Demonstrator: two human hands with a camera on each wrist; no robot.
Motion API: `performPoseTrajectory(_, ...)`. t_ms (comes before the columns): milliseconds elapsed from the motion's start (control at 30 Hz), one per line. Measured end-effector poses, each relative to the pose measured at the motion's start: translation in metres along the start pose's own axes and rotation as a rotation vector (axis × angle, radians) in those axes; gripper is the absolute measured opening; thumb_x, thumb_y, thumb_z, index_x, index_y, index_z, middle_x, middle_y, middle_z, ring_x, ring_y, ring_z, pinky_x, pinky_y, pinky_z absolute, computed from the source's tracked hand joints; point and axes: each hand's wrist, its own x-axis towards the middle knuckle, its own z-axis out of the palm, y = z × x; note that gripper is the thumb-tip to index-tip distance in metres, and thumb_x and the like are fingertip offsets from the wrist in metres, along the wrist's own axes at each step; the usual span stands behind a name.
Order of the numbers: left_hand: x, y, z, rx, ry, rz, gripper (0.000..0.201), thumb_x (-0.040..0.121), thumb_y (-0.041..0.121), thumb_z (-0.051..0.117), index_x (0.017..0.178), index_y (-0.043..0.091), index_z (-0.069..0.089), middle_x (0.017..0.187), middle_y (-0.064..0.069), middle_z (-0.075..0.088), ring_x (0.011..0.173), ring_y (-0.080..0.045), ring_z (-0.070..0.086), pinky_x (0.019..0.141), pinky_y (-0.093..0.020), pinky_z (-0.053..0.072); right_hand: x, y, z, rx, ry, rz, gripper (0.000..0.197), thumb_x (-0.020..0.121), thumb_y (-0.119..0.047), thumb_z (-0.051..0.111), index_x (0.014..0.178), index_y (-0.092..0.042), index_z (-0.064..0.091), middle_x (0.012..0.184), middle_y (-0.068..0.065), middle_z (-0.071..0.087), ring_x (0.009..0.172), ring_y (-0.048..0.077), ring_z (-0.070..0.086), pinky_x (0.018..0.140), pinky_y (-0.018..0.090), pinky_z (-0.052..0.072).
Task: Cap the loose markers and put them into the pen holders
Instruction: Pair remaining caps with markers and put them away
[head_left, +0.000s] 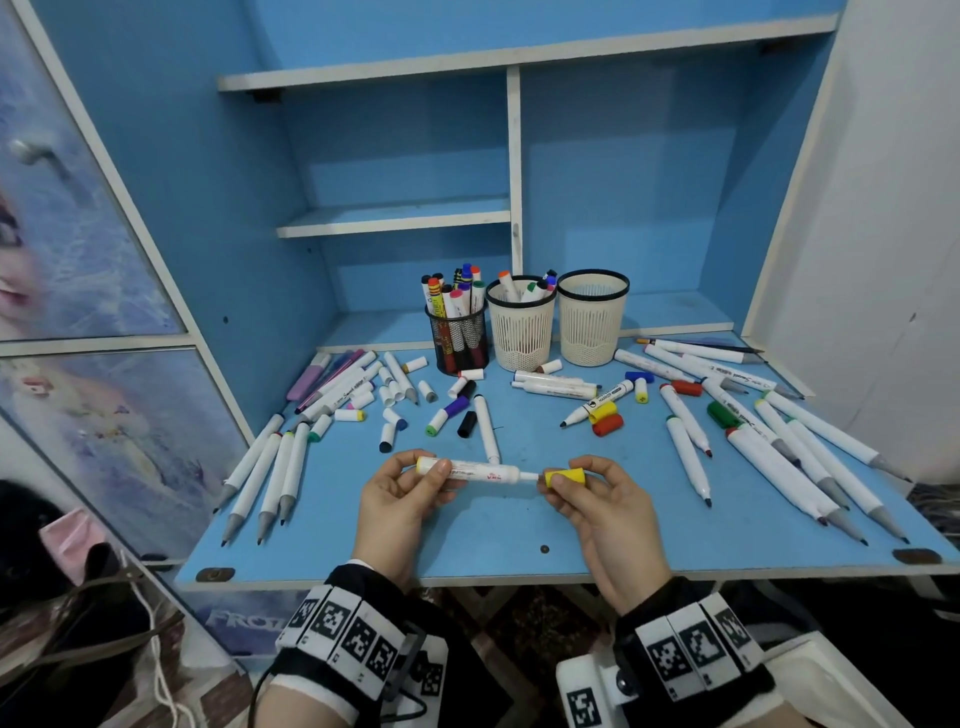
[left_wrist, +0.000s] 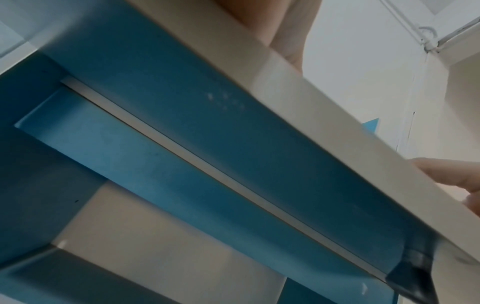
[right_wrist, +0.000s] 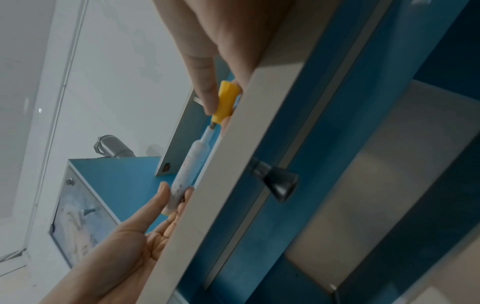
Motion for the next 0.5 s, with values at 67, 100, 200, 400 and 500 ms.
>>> performPoseTrajectory(67, -0.0013, 0.0011, -0.0002, 0.004, -0.041, -0.013, 0.011, 0.084, -0.003, 0.058, 0.089, 0.006, 0.055, 0.071, -0.008, 0.072, 0.064, -0.014, 0.069, 0.059, -0.018, 0.054, -0.0002, 0.0014, -0.0009, -0.011, -0.036, 0.009, 0.078, 0.032, -0.033, 0.095, 0.092, -0.003, 0.055, 0.080, 0.019, 0.071, 0.073, 0.026, 0.069, 0.065, 0.024, 0.056)
performPoseTrajectory(100, -0.0019, 0.0018, -0.0005, 0.007, -0.065, -0.024, 0.012, 0.083, -0.005, 0.058, 0.089, 0.005, 0.056, 0.071, -0.009, 0.072, 0.064, -0.014, 0.069, 0.060, -0.018, 0.054, 0.0000, 0.0017, -0.0016, -0.017, -0.055, 0.018, 0.084, 0.028, -0.038, 0.095, 0.093, -0.002, 0.055, 0.081, 0.019, 0.071, 0.074, 0.027, 0.070, 0.065, 0.024, 0.056)
performPoseTrajectory(200, -0.0026, 0.0020, -0.0019, 0.038, -0.123, -0.047, 0.015, 0.081, -0.009, 0.059, 0.088, 0.002, 0.054, 0.071, -0.010, 0.072, 0.065, -0.015, 0.069, 0.060, -0.018, 0.054, 0.0018, 0.0024, -0.0038, -0.025, -0.093, 0.034, 0.086, 0.025, -0.039, 0.096, 0.090, -0.001, 0.055, 0.082, 0.021, 0.071, 0.075, 0.028, 0.070, 0.066, 0.024, 0.056)
performPoseTrajectory(400, -0.0051, 0.0014, -0.0016, 0.217, -0.159, 0.008, 0.013, 0.078, -0.008, 0.065, 0.084, 0.001, 0.058, 0.064, -0.007, 0.068, 0.056, -0.011, 0.063, 0.055, -0.015, 0.048, 0.0015, 0.0041, -0.0042, -0.075, -0.091, 0.012, 0.084, 0.025, -0.044, 0.094, 0.089, 0.000, 0.062, 0.082, 0.017, 0.072, 0.075, 0.026, 0.071, 0.066, 0.022, 0.056)
performPoseTrajectory(500, -0.0063, 0.0006, -0.0002, 0.310, -0.157, 0.037, 0.006, 0.082, -0.003, 0.064, 0.086, 0.001, 0.066, 0.057, -0.005, 0.064, 0.050, -0.007, 0.056, 0.053, -0.014, 0.044, 0.0005, 0.0063, -0.0047, -0.140, -0.085, -0.012, 0.046, 0.054, -0.019, 0.088, 0.086, 0.000, 0.062, 0.079, 0.016, 0.072, 0.074, 0.029, 0.070, 0.066, 0.021, 0.056)
